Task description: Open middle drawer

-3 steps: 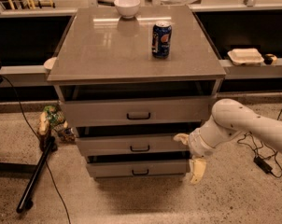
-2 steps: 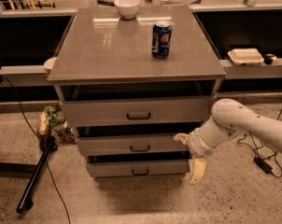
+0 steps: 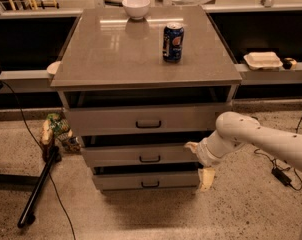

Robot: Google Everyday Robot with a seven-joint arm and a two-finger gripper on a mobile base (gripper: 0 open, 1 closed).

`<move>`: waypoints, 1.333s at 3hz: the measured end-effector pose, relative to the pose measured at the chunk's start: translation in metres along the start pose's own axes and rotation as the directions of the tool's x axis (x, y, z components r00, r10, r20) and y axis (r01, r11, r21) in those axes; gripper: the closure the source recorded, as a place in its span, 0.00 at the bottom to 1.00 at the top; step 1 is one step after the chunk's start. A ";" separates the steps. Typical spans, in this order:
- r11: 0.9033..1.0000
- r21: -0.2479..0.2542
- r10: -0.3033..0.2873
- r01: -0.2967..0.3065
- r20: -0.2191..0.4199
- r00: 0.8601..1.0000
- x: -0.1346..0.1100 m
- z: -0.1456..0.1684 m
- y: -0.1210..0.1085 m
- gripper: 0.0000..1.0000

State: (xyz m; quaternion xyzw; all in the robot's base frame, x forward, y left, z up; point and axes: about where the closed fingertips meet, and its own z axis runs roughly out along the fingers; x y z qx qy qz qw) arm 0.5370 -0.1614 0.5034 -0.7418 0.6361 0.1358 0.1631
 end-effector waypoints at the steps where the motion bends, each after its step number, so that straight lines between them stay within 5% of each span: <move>1: 1.000 0.006 0.000 0.000 -0.002 1.000 0.002 0.001 -0.001 0.00; 4: 0.983 0.180 0.032 -0.018 -0.078 0.996 0.059 0.025 -0.041 0.00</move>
Offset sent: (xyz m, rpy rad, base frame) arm 0.0236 -0.0210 -0.0263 -0.0270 -0.1075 -0.0558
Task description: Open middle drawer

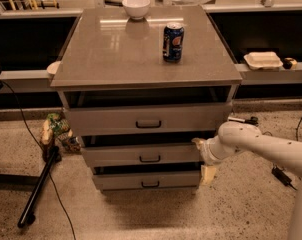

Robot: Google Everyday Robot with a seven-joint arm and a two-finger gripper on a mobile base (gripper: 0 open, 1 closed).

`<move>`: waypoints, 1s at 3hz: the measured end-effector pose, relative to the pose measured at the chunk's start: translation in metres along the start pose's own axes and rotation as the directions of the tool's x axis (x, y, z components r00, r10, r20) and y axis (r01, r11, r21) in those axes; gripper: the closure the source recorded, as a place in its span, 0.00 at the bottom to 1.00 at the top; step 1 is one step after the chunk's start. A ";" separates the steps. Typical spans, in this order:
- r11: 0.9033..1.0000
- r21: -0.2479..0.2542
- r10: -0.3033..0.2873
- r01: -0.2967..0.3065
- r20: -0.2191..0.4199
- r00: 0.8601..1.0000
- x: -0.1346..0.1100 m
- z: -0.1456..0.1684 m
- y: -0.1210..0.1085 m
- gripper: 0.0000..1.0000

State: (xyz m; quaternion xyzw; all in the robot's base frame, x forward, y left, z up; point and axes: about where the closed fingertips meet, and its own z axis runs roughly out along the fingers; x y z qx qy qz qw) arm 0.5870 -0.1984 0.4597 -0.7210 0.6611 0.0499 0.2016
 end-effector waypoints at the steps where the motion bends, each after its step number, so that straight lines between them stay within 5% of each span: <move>1: 1.000 0.012 0.014 -0.014 -0.023 1.000 0.009 0.018 -0.018 0.00; 3: 1.000 -0.011 0.023 -0.024 -0.047 0.999 0.009 0.052 -0.038 0.00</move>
Offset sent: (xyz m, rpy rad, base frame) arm 0.0608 0.0057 -0.0460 -0.0458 0.0115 -0.0467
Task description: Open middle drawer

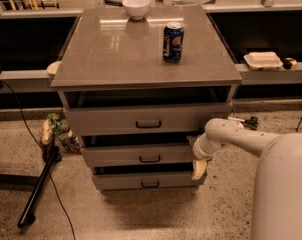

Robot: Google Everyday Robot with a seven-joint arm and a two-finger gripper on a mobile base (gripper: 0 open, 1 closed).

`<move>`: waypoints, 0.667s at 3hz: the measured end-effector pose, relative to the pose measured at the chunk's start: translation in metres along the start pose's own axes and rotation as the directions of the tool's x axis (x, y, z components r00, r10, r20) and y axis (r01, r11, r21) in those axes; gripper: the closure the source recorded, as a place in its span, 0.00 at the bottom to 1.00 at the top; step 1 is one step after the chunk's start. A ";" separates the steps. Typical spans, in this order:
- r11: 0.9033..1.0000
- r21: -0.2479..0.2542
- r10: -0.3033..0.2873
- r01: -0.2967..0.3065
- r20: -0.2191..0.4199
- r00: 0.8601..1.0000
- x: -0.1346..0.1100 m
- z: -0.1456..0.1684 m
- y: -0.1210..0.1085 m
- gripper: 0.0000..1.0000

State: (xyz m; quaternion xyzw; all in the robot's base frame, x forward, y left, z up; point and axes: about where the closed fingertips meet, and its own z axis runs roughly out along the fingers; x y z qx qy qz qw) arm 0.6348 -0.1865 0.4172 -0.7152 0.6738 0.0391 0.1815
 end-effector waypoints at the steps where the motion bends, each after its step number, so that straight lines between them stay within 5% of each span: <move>1: 1.000 -0.025 0.003 -0.003 0.008 1.000 -0.006 0.015 0.000 0.00; 2: 0.999 -0.054 -0.006 0.007 0.010 1.000 -0.012 0.025 -0.001 0.00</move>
Offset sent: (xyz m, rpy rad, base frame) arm 0.0086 0.0305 -0.0233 -0.0029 0.0761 0.0492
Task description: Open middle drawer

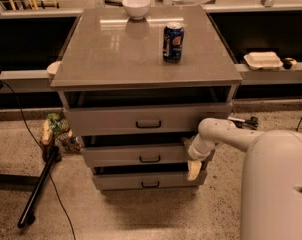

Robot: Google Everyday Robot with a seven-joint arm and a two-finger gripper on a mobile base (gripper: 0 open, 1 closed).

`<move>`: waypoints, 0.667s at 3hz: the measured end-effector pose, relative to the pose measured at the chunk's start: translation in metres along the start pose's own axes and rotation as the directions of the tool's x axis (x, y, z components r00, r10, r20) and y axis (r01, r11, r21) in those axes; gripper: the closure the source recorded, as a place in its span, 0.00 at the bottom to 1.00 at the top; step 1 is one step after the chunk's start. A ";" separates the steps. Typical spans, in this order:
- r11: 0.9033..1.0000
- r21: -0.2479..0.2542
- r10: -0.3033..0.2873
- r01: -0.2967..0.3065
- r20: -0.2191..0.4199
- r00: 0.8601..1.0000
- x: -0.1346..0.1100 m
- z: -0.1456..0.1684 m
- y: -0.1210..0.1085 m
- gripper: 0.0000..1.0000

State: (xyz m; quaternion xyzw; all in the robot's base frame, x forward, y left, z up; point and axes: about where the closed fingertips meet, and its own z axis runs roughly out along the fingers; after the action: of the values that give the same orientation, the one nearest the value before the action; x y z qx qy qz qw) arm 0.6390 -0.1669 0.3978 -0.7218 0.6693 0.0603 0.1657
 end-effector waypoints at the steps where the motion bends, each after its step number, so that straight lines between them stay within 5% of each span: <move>1: 1.000 0.002 -0.009 0.009 -0.008 1.000 -0.007 -0.005 0.004 0.17; 2: 1.000 0.004 -0.014 0.014 -0.012 1.000 -0.011 -0.016 0.016 0.41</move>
Offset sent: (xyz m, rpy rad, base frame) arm -0.0330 0.0005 0.0315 -0.0214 -0.0204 0.0093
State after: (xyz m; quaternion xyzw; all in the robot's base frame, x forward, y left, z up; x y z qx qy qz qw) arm 0.6204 -0.1625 0.4131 -0.7264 0.6654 0.0535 0.1633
